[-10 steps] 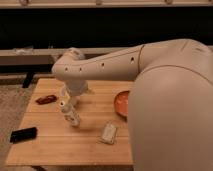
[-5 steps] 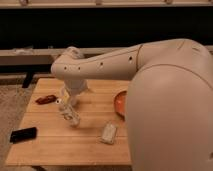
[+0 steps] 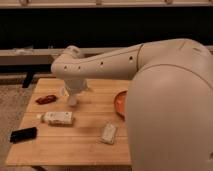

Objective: Knock the bottle over

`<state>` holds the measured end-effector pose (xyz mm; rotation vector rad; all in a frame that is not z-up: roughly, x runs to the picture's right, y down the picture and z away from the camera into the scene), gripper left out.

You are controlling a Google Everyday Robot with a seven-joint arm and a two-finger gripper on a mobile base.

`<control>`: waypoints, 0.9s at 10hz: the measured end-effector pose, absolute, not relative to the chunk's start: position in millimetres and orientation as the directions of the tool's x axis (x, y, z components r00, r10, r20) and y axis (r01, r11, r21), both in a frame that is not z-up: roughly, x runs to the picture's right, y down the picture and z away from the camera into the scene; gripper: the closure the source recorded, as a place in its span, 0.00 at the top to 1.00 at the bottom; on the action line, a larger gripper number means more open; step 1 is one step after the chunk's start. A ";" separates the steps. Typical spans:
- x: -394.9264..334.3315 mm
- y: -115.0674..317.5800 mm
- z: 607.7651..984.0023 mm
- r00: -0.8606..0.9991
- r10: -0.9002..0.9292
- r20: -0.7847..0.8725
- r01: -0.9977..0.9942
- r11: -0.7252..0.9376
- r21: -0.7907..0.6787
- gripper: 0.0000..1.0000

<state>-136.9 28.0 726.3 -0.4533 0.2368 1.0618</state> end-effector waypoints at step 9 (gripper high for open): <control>-140.9 21.1 727.2 0.481 0.786 -0.389 -0.876 0.412 -0.251 0.80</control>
